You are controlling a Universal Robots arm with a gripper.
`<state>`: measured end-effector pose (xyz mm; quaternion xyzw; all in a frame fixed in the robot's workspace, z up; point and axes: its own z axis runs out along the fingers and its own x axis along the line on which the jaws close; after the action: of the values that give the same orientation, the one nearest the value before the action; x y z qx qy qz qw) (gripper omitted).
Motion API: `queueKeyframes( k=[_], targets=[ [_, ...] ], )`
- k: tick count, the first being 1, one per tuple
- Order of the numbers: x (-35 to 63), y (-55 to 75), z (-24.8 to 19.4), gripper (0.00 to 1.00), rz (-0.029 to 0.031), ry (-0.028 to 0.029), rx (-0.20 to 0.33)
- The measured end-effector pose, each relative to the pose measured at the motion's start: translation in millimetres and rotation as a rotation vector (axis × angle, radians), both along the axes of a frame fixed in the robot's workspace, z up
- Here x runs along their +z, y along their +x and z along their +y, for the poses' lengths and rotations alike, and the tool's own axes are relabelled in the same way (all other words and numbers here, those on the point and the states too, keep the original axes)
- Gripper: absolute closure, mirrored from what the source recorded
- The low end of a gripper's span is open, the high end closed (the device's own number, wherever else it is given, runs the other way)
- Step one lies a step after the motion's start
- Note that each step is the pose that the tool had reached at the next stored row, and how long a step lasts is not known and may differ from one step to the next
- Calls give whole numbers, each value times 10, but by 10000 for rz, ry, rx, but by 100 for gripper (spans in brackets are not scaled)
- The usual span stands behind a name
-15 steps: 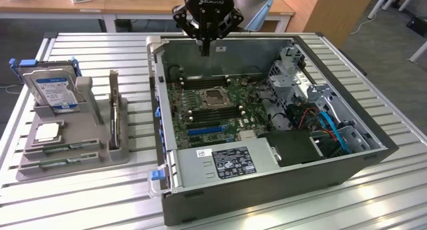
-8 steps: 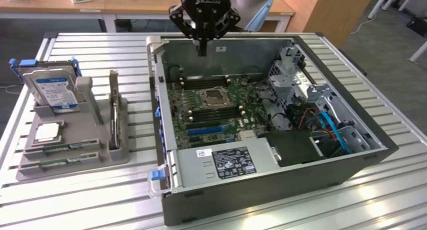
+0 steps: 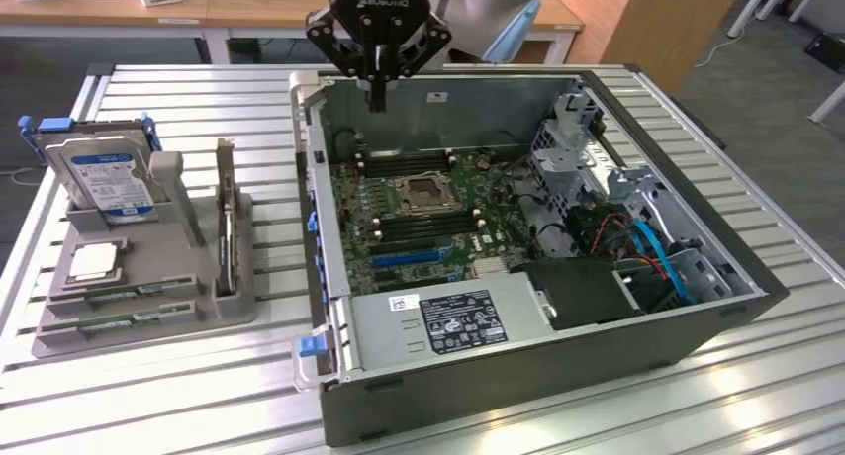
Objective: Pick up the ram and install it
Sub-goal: 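Reach for the ram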
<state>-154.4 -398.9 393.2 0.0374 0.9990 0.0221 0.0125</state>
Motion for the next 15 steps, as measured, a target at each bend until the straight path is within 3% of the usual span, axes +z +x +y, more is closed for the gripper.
queueKeyframes(
  k=[15],
  targets=[
    [-2, -497, 0, 89, 1, 0, -2]
  ],
)
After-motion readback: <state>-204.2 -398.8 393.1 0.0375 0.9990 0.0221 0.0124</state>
